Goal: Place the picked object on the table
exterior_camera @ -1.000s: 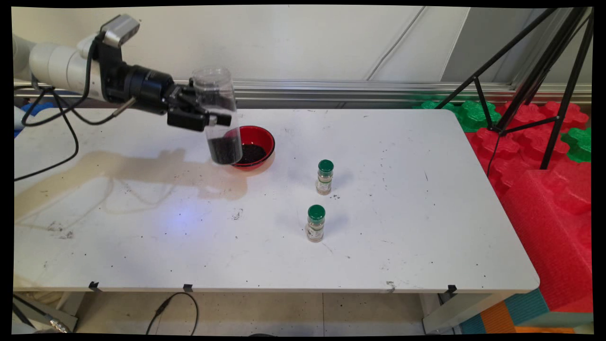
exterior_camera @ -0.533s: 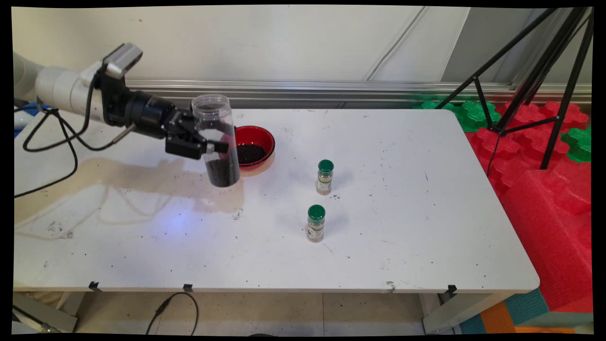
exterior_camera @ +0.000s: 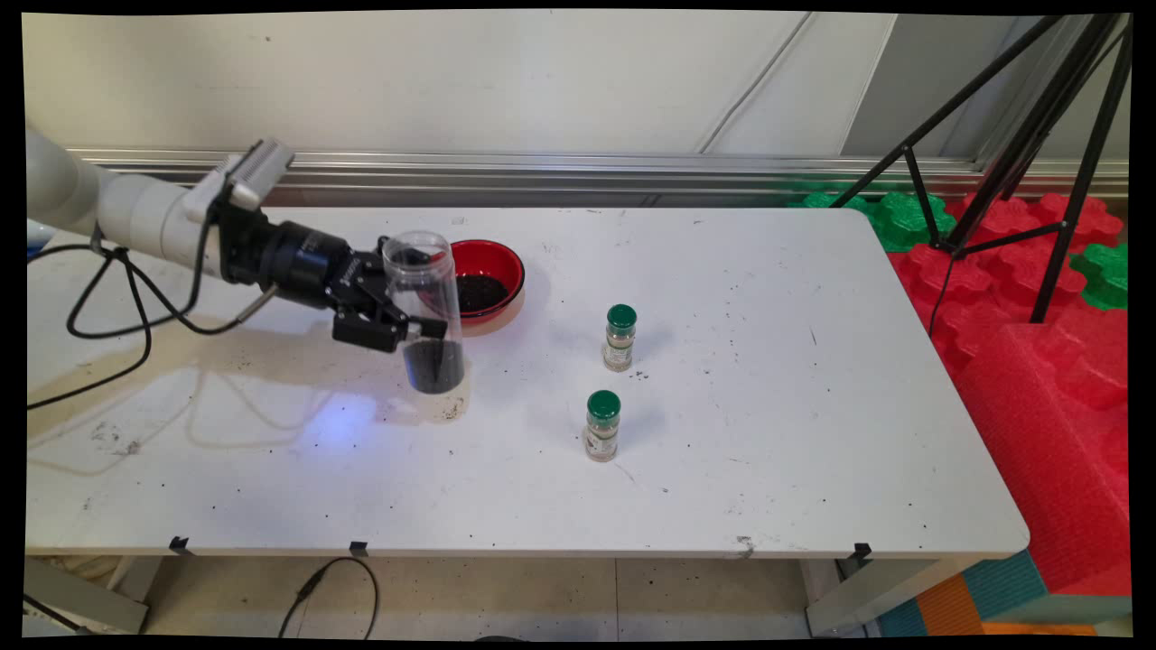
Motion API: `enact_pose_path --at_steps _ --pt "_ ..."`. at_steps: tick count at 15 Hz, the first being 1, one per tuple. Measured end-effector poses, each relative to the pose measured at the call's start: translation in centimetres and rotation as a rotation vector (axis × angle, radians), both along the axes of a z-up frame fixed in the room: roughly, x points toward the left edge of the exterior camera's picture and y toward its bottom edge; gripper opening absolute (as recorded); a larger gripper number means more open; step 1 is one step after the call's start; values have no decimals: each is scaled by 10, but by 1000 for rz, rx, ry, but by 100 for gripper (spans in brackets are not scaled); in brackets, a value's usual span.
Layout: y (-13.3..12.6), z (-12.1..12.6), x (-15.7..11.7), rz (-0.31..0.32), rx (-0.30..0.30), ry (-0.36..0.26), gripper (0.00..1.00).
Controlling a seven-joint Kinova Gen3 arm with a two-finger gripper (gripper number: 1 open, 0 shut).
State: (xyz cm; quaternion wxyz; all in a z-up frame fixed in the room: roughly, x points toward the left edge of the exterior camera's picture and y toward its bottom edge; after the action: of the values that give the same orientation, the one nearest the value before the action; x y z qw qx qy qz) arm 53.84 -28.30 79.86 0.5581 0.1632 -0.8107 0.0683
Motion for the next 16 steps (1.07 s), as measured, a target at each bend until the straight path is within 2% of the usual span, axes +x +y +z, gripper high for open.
enact_pose_path --at_steps 9,16 --pt "3 -37 -22 -15 -23 -46 0" --pt "6 -54 -36 -11 -33 -66 0"
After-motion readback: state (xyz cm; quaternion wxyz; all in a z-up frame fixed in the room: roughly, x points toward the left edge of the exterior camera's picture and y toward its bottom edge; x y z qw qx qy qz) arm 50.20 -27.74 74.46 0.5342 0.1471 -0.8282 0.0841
